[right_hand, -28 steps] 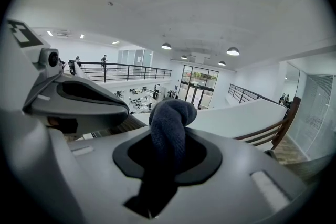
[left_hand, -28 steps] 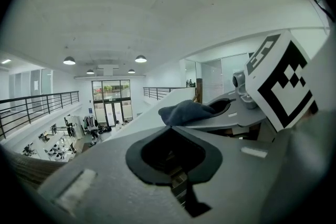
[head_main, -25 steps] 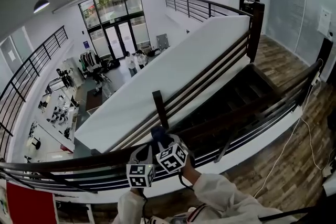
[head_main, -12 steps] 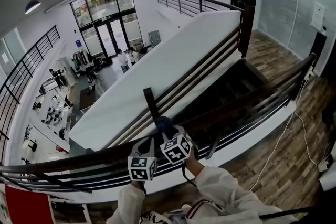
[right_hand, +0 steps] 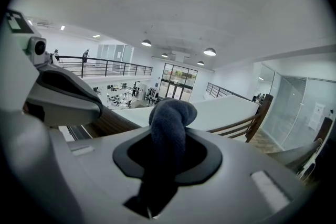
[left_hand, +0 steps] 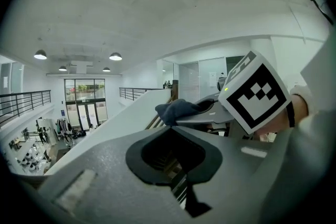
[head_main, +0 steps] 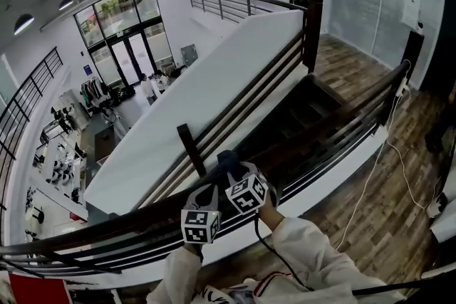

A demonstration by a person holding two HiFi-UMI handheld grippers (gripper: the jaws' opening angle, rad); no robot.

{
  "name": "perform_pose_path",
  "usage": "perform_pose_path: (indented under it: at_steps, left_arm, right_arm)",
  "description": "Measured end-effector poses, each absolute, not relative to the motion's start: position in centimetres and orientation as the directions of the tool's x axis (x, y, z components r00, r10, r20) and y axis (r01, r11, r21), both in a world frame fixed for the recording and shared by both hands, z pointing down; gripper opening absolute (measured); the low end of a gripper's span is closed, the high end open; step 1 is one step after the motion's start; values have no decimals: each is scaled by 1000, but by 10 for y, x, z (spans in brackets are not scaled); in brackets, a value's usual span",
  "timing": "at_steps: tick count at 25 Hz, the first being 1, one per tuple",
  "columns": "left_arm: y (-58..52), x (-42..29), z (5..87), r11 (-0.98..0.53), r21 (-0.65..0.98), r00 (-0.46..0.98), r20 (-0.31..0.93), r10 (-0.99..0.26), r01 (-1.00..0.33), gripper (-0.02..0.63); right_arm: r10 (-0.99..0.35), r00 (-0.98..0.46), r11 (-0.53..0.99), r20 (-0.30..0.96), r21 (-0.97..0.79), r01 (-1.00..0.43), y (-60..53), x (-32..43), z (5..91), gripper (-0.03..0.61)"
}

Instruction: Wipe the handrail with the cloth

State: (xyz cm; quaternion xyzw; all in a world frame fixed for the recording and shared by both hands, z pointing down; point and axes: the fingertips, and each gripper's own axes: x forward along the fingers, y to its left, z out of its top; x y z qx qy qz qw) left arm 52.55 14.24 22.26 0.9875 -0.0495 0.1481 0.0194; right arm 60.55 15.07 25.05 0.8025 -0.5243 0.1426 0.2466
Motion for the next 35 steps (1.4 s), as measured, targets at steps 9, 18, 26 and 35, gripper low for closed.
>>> perform_pose_path:
  at_steps: [9,18,26,35]
  left_arm:
    - [180,544,220,-999,31,953,302,-31,-43,3]
    - [194,541,218,-999,41,949,316,-11,-25,3]
    - [201,531,234,-999,44,932,362,13,-3,3]
    - [199,522,245,-999,32,921,389,4,-9,3]
  right_arm:
    - [-715,508,-402,480,312,-861,204,682,249,92]
    - [-650,593,-488,475,337,-805,249,747,243,92]
    - [-611,641,-548,465,336,-766,271,778,240,92]
    - [-600,664,-583,447,324,-745,281,796,239,92]
